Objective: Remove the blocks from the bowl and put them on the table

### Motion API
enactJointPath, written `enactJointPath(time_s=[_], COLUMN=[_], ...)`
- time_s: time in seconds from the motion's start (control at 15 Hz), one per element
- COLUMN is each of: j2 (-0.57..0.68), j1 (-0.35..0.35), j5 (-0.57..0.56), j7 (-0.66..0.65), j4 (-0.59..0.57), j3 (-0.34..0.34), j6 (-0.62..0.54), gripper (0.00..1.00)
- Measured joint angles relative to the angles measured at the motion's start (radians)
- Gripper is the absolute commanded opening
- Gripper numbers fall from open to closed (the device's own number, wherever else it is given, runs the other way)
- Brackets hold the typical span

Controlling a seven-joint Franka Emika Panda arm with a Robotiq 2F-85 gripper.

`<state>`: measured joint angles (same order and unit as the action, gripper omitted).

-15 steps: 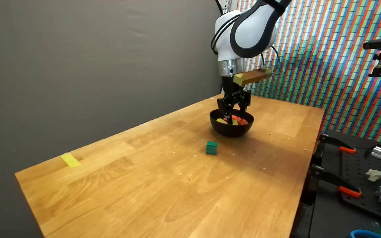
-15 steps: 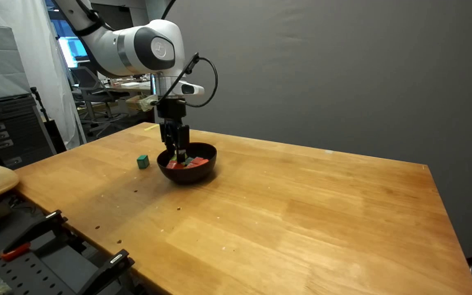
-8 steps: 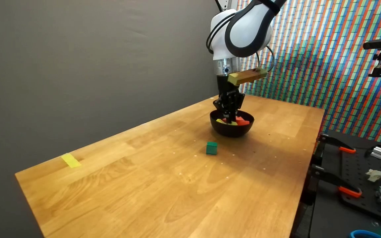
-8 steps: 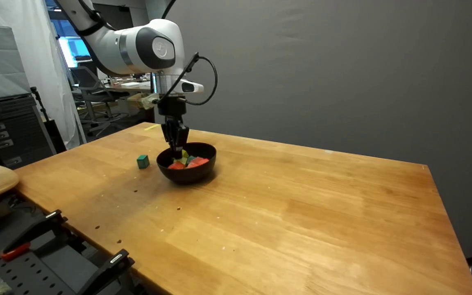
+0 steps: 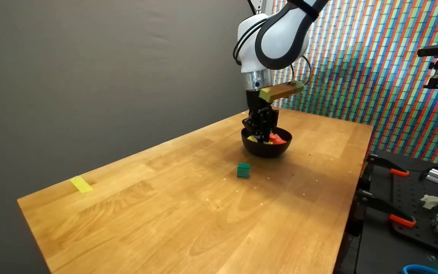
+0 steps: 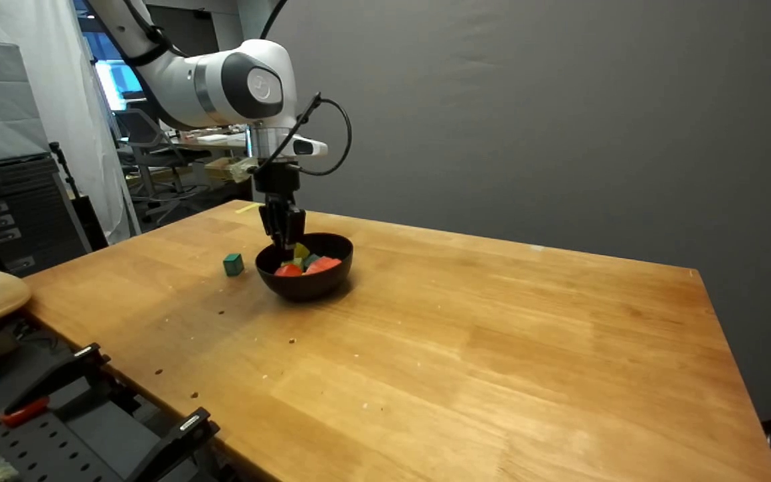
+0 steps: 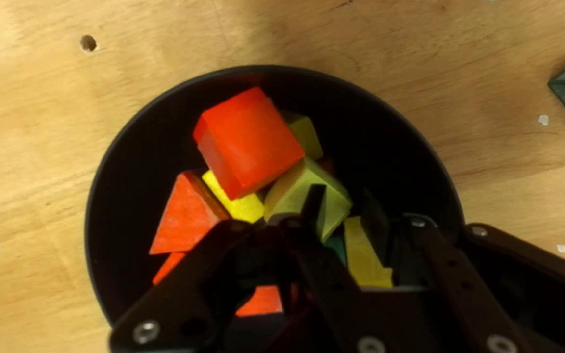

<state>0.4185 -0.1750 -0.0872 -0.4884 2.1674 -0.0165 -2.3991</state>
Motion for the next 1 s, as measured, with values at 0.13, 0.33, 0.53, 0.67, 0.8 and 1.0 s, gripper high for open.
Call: enactJointPath(time_s=[0.13,0.33,0.53,0.67,0.8,1.0], j2=[0.001,0.005,0.016,0.033,0.05,0.06], j1=[-0.001,-0.001,-0.001,-0.001,-0.007,-0.018], j5=[-0.021,-0.039,-0.041,-0.041,-0.043,-0.052], j7=[-0.002,-0.002,-0.002,-0.002,-0.002,-0.002], j4=[0.0,0.002,0.002,0.001,-0.011,-0.027], j3=[-0.011,-0.03,-0.038,-0.038,-0.037,-0.037], j6=[0.0,-0.001,-0.001,-0.001,-0.003,-0.002], gripper=[0.76,0.98,0.99,0.84,0.57,0.33])
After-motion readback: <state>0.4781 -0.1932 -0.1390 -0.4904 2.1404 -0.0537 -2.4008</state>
